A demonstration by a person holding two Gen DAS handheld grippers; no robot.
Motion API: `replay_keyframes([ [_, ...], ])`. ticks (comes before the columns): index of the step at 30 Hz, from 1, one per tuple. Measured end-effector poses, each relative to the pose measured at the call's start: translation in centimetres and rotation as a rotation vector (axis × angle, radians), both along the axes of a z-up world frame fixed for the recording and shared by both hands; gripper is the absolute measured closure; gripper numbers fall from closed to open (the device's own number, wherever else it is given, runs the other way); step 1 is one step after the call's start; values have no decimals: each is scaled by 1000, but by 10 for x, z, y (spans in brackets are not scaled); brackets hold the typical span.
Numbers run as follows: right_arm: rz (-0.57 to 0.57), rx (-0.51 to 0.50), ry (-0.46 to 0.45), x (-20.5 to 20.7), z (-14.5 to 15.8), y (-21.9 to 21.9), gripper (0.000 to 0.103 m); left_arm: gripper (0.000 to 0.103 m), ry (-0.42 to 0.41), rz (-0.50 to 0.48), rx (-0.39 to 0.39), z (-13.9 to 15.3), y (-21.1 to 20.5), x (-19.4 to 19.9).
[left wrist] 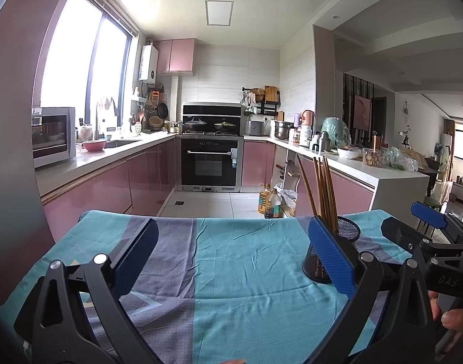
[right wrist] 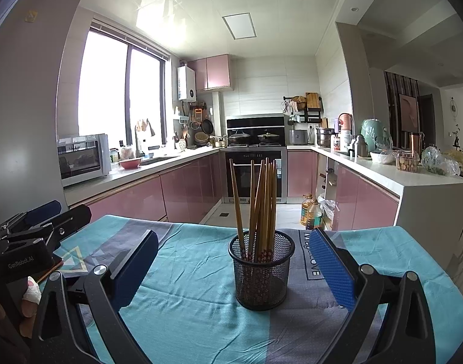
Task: Organize utensils
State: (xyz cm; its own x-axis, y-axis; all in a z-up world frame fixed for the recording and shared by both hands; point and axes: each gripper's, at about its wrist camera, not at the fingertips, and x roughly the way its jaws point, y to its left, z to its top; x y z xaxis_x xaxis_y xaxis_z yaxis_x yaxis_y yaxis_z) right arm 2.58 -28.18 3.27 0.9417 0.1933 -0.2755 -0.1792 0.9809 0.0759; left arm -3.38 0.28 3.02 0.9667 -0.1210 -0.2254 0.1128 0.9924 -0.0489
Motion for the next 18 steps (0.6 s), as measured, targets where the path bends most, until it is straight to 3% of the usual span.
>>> replay_keyframes([
  [18, -2, 4, -4, -1, 1, 0, 7, 6, -5, -1, 0, 2, 0, 0],
])
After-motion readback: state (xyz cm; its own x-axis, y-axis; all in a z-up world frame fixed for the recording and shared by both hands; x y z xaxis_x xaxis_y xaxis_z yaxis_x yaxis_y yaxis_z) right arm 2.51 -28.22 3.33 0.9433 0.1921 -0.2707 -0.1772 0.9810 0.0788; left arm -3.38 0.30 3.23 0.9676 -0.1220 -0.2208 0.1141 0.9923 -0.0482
